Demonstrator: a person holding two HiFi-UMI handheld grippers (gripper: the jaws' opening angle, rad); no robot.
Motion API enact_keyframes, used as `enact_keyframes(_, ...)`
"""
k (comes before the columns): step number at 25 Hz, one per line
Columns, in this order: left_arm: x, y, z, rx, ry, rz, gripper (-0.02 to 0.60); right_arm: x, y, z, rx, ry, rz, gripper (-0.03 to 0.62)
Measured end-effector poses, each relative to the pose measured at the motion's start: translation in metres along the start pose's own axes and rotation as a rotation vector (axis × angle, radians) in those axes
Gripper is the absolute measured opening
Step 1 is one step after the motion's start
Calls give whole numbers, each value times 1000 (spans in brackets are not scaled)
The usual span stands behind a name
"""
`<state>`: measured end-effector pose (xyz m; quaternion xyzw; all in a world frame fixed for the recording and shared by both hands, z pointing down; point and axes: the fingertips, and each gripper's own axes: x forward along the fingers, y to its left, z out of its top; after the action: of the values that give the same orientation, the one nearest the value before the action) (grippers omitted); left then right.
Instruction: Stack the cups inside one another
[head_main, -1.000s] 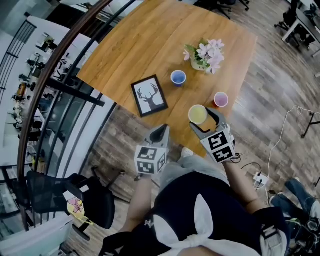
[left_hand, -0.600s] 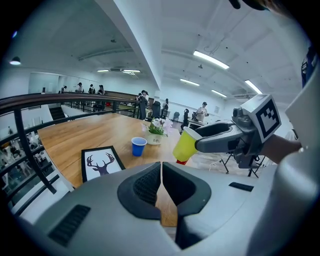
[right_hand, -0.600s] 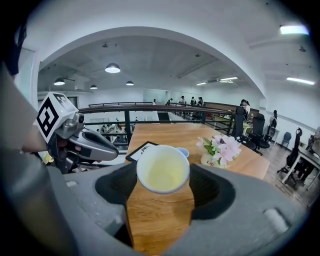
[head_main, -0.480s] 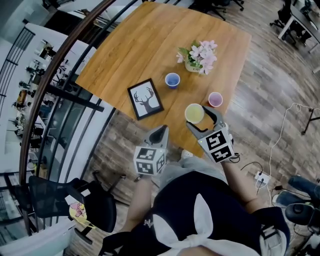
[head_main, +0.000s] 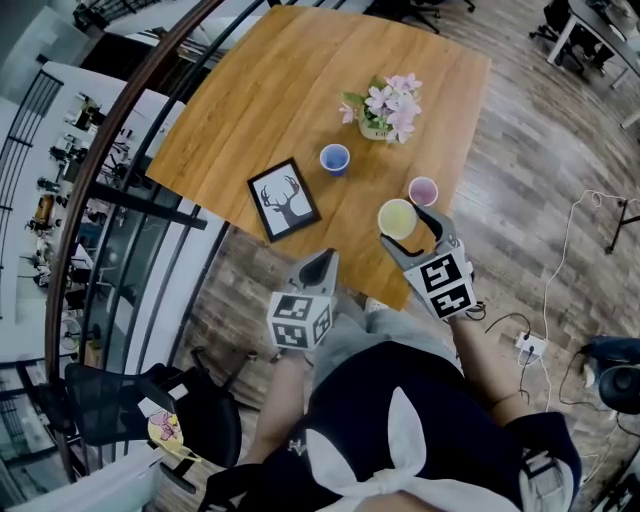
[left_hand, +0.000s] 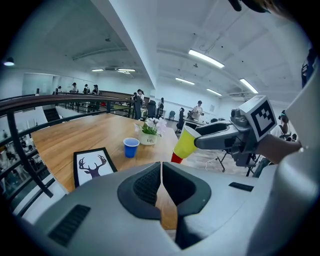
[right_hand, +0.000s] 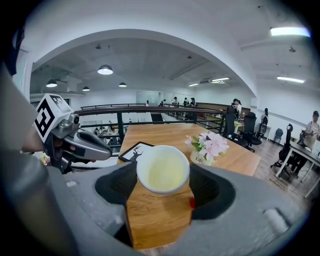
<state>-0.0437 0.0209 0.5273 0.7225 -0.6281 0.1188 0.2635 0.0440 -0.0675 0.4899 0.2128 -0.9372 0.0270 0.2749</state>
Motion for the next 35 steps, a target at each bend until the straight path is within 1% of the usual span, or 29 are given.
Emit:
enact_keyframes(6, 4, -9, 0, 15, 19, -30, 26, -11, -24, -6, 32, 3, -65, 324)
enact_keyframes(11, 15, -12, 8, 24, 22, -61, 26, -16, -51, -10, 50, 10, -122, 324)
enact_keyframes(18, 33, -18, 20, 58, 55, -145, 26, -21, -80, -7, 92, 28, -211, 324)
enact_keyframes(22, 46, -10, 36, 78, 66, -189, 26, -18, -94, -4, 127, 46, -261, 324)
enact_keyframes(30, 65, 3, 59, 105, 88, -261, 26, -12, -106, -4, 195, 84, -336, 324)
enact_keyframes(35, 73, 13, 71, 128, 96, -294, 26, -4, -111, -5, 241, 100, -363, 324)
